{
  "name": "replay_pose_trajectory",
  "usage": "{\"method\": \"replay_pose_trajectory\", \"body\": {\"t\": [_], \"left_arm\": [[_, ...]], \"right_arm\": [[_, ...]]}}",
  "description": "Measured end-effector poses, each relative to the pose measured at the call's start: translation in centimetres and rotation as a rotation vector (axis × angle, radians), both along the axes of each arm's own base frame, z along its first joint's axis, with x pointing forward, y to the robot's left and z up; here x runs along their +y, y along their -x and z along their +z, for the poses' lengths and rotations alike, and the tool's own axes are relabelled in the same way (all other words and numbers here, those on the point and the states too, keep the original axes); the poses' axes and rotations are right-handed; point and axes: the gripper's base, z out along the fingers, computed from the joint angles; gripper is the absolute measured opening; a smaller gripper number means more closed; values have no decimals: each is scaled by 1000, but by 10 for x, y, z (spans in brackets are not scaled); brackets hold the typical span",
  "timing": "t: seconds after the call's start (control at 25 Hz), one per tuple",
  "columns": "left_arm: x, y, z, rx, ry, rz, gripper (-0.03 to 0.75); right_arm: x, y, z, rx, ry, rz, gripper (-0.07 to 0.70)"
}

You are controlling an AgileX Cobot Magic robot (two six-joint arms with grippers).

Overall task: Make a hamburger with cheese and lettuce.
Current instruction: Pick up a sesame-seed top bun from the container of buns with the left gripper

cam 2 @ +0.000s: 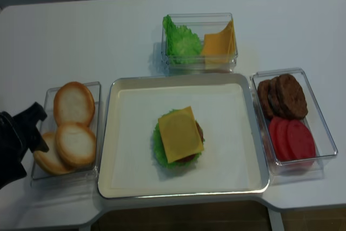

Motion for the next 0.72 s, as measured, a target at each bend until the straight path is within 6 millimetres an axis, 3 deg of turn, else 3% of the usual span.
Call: {"method": "replay_pose_trajectory", "body": {"t": [0.72], "left_arm": [[0,-16,-15,33,9,8,428]], "right_arm": [[0,0,0,0,0,0,319]]}}
